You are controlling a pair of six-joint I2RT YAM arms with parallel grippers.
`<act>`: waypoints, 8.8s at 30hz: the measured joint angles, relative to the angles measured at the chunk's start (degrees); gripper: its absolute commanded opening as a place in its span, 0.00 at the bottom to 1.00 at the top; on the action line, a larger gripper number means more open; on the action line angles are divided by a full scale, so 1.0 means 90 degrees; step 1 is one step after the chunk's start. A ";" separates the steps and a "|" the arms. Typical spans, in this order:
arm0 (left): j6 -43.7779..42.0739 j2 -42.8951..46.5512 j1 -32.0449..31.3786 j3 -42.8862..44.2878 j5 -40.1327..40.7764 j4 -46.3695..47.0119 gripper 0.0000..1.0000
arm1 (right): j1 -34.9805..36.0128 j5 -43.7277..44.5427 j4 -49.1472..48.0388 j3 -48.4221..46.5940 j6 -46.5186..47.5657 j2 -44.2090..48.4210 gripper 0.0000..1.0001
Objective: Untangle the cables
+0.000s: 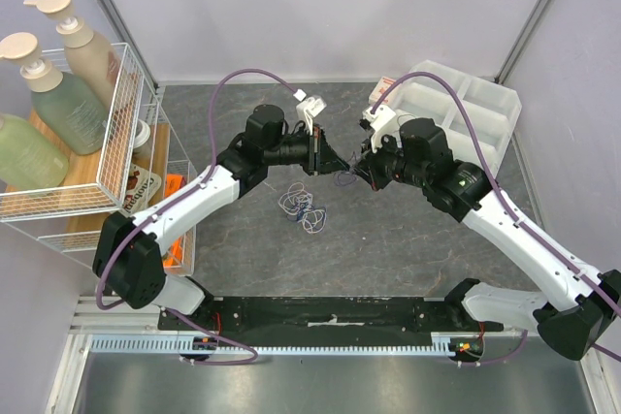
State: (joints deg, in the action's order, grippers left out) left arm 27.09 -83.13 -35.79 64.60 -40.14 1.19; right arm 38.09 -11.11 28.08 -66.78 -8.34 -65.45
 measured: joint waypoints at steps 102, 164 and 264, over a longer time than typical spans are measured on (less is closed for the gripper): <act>0.0435 0.0296 0.0260 0.1530 0.0612 -0.2509 0.02 | -0.1302 -0.2271 -0.1404 0.0068 -0.0483 0.0260 0.59; -0.0760 0.2271 0.0284 0.0347 0.0544 -0.2744 0.47 | -0.2924 0.5285 0.0753 -0.2353 -0.0908 -0.2047 0.00; -0.1775 0.3514 -0.0311 -0.0398 0.3116 -0.2242 0.62 | 0.1078 0.0219 -0.1790 0.0950 -0.0466 -0.0464 0.00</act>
State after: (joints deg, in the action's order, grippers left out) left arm 11.11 -51.51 -38.59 61.01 -12.10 -18.98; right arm 47.79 -9.15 11.97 -58.24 -12.53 -69.63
